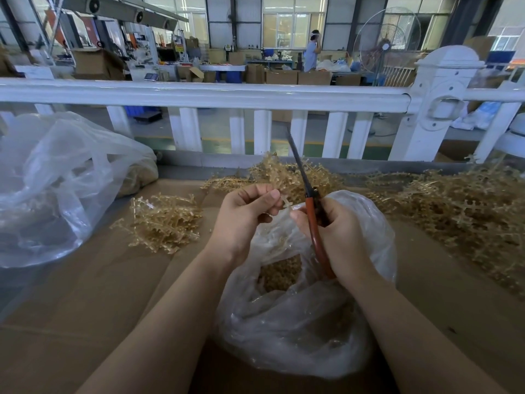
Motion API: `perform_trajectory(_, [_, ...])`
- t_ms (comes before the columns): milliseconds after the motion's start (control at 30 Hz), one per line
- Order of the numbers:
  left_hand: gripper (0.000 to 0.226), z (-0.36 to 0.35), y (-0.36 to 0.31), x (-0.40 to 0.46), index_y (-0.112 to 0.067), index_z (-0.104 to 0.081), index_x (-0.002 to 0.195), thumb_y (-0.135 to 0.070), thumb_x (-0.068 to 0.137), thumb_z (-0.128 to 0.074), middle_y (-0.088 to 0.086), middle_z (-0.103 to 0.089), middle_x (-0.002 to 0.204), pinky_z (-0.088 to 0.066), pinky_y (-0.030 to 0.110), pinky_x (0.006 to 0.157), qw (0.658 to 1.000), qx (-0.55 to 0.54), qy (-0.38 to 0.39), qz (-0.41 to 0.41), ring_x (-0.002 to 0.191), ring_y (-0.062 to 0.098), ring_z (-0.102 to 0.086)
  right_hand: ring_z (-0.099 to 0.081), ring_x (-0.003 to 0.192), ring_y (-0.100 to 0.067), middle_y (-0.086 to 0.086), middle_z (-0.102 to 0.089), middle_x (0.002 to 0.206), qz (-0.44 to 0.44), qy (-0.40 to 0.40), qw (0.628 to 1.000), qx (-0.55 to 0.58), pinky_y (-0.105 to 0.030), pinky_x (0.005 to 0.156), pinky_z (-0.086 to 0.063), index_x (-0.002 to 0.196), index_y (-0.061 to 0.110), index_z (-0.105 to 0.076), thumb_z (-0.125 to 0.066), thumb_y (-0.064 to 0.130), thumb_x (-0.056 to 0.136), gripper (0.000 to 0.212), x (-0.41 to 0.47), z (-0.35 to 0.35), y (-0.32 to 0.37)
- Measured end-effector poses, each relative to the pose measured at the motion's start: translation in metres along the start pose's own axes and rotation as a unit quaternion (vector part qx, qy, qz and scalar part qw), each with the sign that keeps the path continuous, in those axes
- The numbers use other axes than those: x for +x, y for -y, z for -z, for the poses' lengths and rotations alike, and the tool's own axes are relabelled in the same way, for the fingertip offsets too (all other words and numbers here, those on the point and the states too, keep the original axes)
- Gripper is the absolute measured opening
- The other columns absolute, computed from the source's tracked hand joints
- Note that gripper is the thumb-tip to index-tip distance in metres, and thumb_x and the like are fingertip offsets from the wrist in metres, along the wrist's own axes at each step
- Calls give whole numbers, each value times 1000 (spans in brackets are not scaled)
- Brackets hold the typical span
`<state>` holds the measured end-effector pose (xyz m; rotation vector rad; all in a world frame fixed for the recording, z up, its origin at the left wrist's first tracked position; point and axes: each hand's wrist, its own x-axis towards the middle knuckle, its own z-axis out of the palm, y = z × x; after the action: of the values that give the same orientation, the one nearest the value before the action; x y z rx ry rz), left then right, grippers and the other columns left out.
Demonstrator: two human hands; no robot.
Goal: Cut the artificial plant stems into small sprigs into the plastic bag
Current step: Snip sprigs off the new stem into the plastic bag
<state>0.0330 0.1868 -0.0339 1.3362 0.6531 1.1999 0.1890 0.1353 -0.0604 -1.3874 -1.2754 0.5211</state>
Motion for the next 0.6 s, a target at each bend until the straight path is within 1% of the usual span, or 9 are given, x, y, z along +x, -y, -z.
perform_trajectory(33, [24, 1, -1, 0, -12, -66, 74, -4, 95, -59, 0, -62, 69, -44, 18, 62, 1000, -8, -8, -4, 62, 10, -51, -65, 81, 4, 22, -70, 87, 11, -5, 1000, -23, -9, 67, -48, 90, 31, -65, -74, 50, 82, 22, -1, 0, -1])
perform_trajectory(100, [22, 4, -2, 2, -11, -65, 76, -3, 95, -58, 1, -60, 68, -43, 18, 61, 999, -29, -26, -9, 61, 9, -50, -61, 85, 9, 26, -66, 87, 35, -11, 996, -77, -6, 66, -44, 89, 37, -60, -68, 69, 73, 37, -2, 1, -2])
perform_trajectory(167, [22, 6, -3, 3, -10, -64, 77, -2, 96, -56, 4, -58, 69, -43, 17, 61, 999, -36, -31, -18, 61, 10, -49, -60, 81, 5, 20, -64, 81, 56, -13, 989, -140, -12, 62, -43, 89, 38, -56, -59, 81, 67, 49, -3, 1, -4])
perform_trajectory(233, [23, 8, -3, 4, -6, -61, 77, 2, 96, -52, 5, -57, 69, -42, 17, 60, 999, -33, -27, -31, 61, 11, -48, -59, 76, 0, 16, -60, 80, 90, -21, 974, -208, -21, 62, -46, 89, 34, -52, -55, 84, 68, 55, -2, -1, -8])
perform_trajectory(333, [25, 10, -2, 5, -4, -59, 77, 6, 96, -47, 2, -58, 65, -42, 18, 59, 999, -31, -19, -38, 60, 10, -48, -55, 75, 1, 19, -56, 79, 124, -41, 955, -266, -18, 59, -44, 88, 32, -48, -55, 83, 71, 54, -2, -3, -9])
perform_trajectory(467, [33, 11, -1, 5, -12, -63, 71, 4, 97, -48, -1, -60, 66, -43, 17, 62, 999, -15, -15, -33, 61, 9, -51, -55, 72, -1, 18, -56, 77, 127, -48, 948, -287, -20, 58, -44, 85, 33, -46, -54, 85, 71, 55, -2, -1, -11])
perform_trajectory(533, [43, 10, 0, 4, -19, -68, 66, 5, 96, -49, -1, -60, 66, -43, 19, 64, 999, -16, -15, -29, 62, 9, -51, -54, 70, -2, 18, -54, 76, 128, -51, 944, -299, -19, 56, -40, 83, 34, -42, -59, 82, 74, 51, -2, -1, -12])
perform_trajectory(600, [45, 10, 0, 4, -20, -70, 64, 5, 96, -50, -2, -61, 65, -43, 19, 65, 999, -21, -16, -28, 61, 9, -50, -51, 66, -2, 19, -50, 72, 125, -54, 941, -311, -20, 54, -36, 81, 36, -38, -61, 81, 74, 51, -2, -1, -12])
